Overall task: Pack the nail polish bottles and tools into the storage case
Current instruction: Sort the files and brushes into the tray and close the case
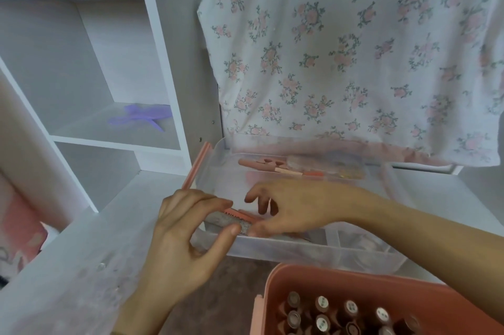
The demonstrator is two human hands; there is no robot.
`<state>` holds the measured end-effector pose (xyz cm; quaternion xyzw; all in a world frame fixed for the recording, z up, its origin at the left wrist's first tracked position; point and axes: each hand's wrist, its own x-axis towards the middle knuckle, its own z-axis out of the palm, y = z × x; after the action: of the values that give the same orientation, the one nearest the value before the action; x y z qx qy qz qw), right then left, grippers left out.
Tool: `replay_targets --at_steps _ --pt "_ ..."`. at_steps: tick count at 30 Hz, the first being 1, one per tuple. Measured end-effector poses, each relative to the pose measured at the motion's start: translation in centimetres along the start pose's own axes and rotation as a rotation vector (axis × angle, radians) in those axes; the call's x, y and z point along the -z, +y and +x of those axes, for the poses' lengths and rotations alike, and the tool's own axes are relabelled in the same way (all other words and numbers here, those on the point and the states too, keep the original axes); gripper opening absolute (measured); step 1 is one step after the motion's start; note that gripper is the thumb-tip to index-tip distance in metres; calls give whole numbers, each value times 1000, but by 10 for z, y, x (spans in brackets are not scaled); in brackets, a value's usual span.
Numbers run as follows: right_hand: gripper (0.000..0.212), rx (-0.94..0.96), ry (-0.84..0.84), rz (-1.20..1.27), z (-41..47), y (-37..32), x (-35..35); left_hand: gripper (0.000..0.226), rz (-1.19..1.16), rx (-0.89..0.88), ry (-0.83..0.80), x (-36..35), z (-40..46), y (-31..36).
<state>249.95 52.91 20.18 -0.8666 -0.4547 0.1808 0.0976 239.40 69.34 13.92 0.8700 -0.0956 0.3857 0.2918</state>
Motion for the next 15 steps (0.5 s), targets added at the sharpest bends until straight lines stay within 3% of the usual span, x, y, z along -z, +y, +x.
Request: replay_targets --at_steps 4,10,15 --pt "56 -63 -79 -109 11 -10 -7 21 -36 0 27 -2 -2 -2" --pt "20 -61 -44 -75 16 -14 -4 18 -35 -21 32 -2 -3 -5" --pt "28 -80 25 -136 21 -15 -10 17 -47 -1 35 -4 -5 -6"
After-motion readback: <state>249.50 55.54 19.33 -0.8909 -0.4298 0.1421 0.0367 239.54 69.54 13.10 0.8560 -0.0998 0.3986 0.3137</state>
